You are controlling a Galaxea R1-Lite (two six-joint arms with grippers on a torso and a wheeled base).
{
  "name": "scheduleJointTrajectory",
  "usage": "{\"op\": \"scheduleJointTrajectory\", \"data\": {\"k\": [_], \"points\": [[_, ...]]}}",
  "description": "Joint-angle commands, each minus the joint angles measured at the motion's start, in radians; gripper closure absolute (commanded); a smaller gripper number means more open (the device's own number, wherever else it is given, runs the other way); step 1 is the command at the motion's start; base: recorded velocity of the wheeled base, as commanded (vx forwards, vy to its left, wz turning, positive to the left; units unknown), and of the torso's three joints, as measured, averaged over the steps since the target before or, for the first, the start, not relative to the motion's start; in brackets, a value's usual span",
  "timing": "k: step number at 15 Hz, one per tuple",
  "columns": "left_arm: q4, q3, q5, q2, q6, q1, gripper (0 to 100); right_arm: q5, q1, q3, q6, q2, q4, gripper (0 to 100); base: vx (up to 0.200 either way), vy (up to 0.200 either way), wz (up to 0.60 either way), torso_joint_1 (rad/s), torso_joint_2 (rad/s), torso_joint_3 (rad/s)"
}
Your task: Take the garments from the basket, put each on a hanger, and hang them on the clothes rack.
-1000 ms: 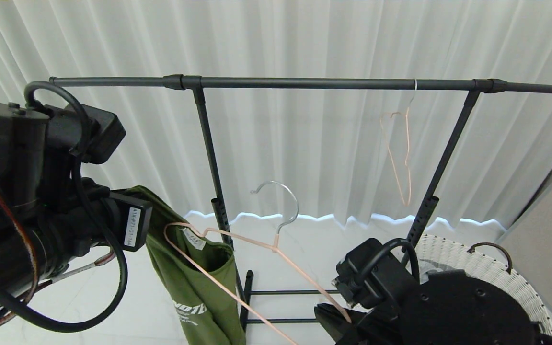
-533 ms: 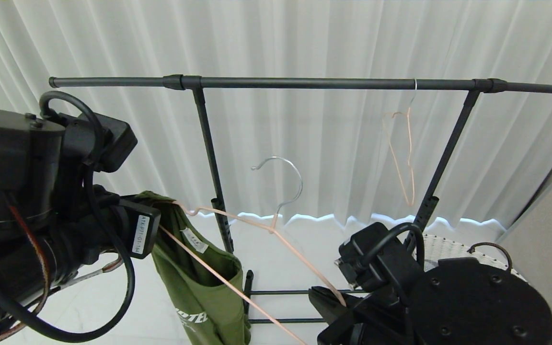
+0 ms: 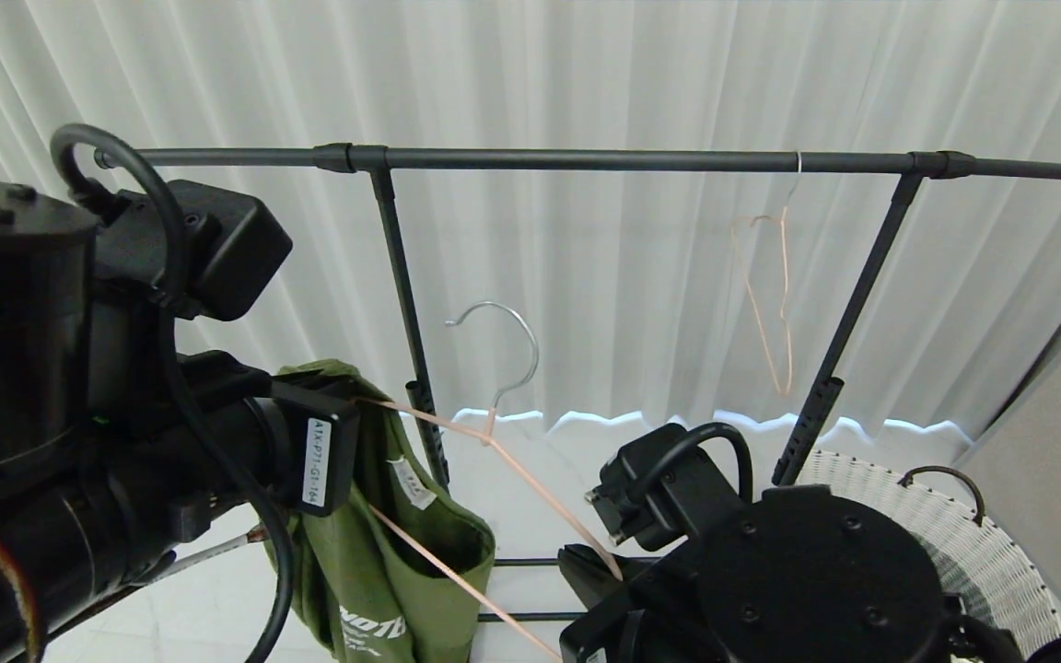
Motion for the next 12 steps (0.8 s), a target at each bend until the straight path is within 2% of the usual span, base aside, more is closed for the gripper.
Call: {"op": "scheduleJointTrajectory", "data": {"k": [1,4,7,9,10,12], "points": [[0.0,-0.017,0.0,-0.002,-0.02,-0.068,100,0.0,-0.001,-0.019,0.001,0.024,-0.002,100,0.0,0.0,0.0,0.0,0.0,0.0],[0.0,-0.031,0.0,-0.002,-0.044,-0.134,100,0.0,-0.001,-0.037,0.0,0.036,-0.002,100,0.0,0.0,0.0,0.0,0.0,0.0],[0.002,-0.031,0.002,-0.004,-0.043,-0.126,100,-0.004,0.0,-0.027,0.001,0.021,-0.002,100,0.0,0.0,0.0,0.0,0.0,0.0],[0.005,-0.031,0.002,-0.01,-0.029,-0.074,100,-0.004,-0.001,-0.007,0.001,-0.002,0.0,100,0.0,0.0,0.0,0.0,0.0,0.0],[0.005,-0.026,0.003,-0.013,0.019,0.0,100,-0.006,0.0,0.021,0.001,-0.036,0.0,100,0.0,0.0,0.0,0.0,0.0,0.0],[0.003,-0.028,0.0,-0.019,0.065,0.07,100,-0.006,0.006,0.062,0.0,-0.088,-0.029,100,0.0,0.0,0.0,0.0,0.0,0.0]]}}
